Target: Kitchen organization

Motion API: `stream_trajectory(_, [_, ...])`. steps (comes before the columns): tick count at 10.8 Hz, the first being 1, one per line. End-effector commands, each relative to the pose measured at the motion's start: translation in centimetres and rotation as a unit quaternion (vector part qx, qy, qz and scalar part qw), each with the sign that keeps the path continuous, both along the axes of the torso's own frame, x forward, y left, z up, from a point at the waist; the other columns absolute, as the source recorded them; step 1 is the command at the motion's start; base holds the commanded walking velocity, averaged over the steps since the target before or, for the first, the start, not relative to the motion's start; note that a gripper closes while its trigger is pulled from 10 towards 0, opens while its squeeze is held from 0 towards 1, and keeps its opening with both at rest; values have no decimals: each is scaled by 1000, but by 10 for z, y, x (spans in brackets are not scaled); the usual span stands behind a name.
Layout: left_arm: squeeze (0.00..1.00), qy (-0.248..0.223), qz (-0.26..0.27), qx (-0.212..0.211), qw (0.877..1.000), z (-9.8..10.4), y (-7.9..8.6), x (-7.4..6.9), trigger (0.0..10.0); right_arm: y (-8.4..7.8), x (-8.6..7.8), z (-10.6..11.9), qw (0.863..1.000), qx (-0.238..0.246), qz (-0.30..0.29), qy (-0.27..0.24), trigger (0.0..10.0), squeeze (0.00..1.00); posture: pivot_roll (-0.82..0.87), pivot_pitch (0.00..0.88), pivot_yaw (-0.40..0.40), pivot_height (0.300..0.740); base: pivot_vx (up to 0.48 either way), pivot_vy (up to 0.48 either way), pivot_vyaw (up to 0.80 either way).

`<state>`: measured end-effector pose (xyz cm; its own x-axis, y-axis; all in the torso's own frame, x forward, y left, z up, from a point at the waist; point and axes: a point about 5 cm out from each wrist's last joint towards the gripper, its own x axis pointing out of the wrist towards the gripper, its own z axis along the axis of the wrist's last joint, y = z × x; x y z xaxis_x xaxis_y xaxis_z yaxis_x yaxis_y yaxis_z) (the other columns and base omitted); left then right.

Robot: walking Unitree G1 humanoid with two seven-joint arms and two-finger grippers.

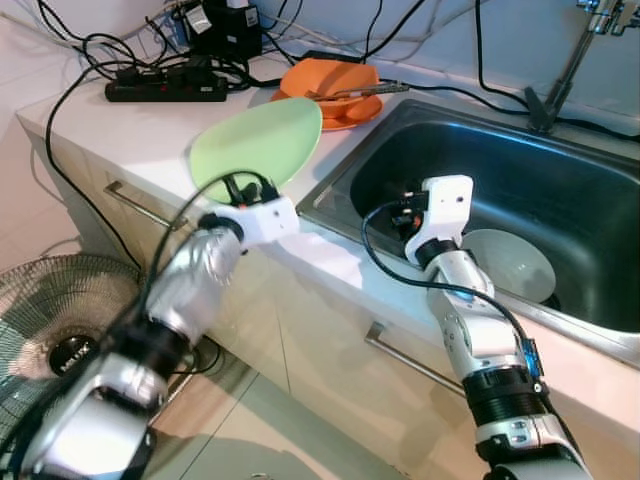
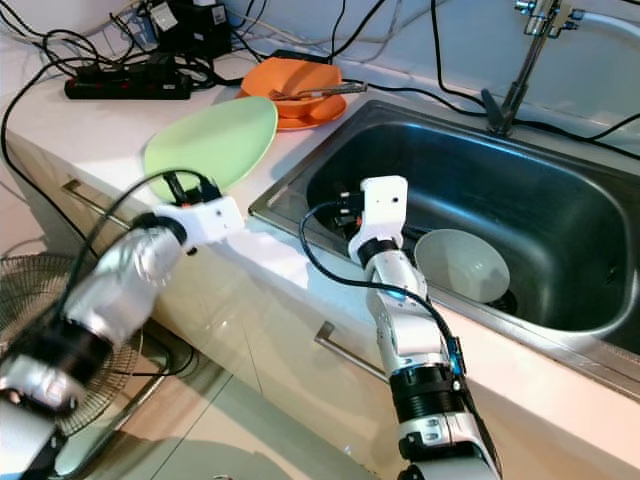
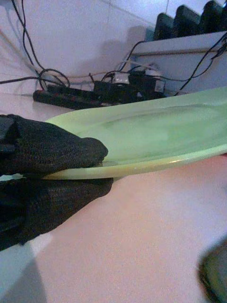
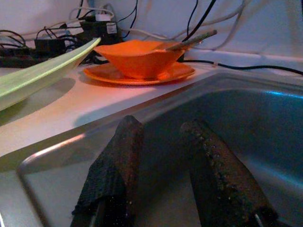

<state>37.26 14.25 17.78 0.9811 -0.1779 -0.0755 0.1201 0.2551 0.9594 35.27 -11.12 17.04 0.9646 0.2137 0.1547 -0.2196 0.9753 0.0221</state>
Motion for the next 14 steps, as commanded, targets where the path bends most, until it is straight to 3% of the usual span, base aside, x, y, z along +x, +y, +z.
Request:
stream_trajectory(1, [0,-64,-18,2,998,22,-10,-2,10000,1,3,6,1000,2,0,-9,10000,0,178,58,12,740,0,0,0])
stream_trajectory(2, [0,-88,-33,1,996,30,-16,-3,10000,1,4,10,1000,17,3,-11,10000,0,179,57,13,740,0,0,0])
stream_trajectory(3, [0,-102,-43,-2,994,34,-21,-4,10000,0,6,14,1000,22,4,-15,10000,400,179,51,13,740,0,0,0])
stream_trajectory(4, [0,-113,-53,-3,992,39,-28,-7,10000,-3,9,24,999,41,5,-22,10000,1000,177,48,14,740,0,0,0])
stream_trajectory(5, [0,-115,-66,-1,991,39,-34,-9,10000,-8,13,39,997,71,1,-33,10000,1000,174,45,15,740,0,0,0])
stream_trajectory(6, [0,-113,-72,3,991,36,-36,-10,10000,-10,15,45,995,96,7,-29,10000,533,174,45,15,740,0,0,0])
stream_trajectory(7, [0,-109,-80,7,991,32,-39,-10,10000,-11,17,51,989,143,23,-14,10000,0,166,41,20,740,0,0,0])
stream_trajectory(10, [0,-100,-101,13,990,26,-47,-13,10000,-4,18,57,963,255,84,41,10000,0,163,34,24,740,0,0,0])
stream_trajectory(14, [0,-81,-127,22,988,19,-57,-16,10000,5,13,63,946,292,130,62,10000,0,165,19,25,740,0,0,0])
